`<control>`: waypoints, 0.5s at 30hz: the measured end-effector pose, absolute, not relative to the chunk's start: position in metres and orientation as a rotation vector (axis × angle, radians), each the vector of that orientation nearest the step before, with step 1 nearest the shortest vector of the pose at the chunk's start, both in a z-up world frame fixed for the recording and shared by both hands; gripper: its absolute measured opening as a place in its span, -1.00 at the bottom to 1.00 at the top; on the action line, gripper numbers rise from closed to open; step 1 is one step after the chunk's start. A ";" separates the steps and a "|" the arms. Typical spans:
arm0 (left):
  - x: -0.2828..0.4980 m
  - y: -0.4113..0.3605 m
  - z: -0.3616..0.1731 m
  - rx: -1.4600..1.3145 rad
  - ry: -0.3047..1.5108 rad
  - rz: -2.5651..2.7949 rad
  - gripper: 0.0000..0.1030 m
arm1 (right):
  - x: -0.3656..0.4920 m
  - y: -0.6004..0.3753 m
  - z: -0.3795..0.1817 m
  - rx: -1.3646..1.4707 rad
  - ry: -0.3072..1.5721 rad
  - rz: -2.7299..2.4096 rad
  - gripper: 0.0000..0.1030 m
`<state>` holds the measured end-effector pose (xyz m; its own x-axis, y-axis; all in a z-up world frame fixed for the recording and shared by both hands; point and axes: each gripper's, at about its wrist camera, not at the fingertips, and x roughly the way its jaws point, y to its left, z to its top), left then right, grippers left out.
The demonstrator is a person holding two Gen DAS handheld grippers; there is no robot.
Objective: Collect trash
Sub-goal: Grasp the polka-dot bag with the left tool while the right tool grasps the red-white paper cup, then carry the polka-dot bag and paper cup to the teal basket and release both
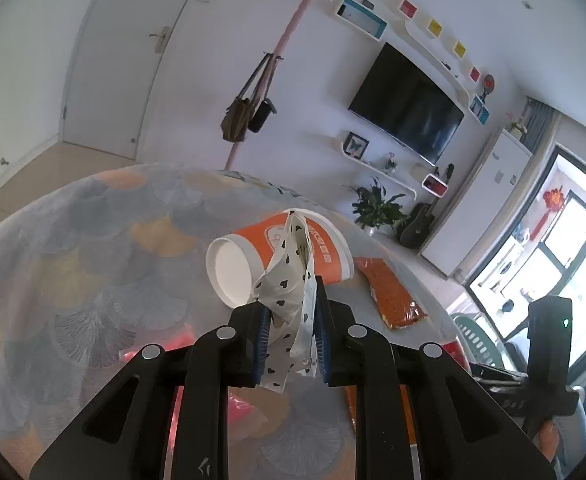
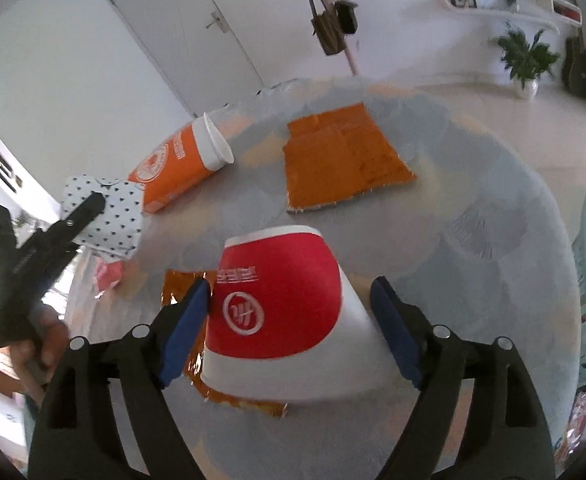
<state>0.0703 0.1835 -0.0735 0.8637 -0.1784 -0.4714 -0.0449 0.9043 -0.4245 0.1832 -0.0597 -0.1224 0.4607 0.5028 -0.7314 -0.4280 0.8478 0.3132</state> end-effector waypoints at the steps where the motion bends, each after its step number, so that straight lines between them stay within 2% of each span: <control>1: 0.070 0.184 -0.074 -0.440 0.529 -0.073 -0.65 | 0.181 -0.053 -0.122 0.053 0.924 0.569 0.51; 3: 0.070 0.183 -0.074 -0.439 0.530 -0.075 -0.65 | 0.174 -0.046 -0.122 -0.006 0.906 0.558 0.42; 5: 0.070 0.183 -0.074 -0.434 0.529 -0.078 -0.65 | 0.166 -0.043 -0.118 -0.035 0.872 0.546 0.42; 7: 0.069 0.182 -0.073 -0.427 0.528 -0.078 -0.65 | 0.158 -0.047 -0.114 -0.020 0.847 0.558 0.31; 15: 0.060 0.170 -0.058 -0.413 0.472 -0.124 -0.65 | 0.137 -0.073 -0.090 0.003 0.753 0.519 0.28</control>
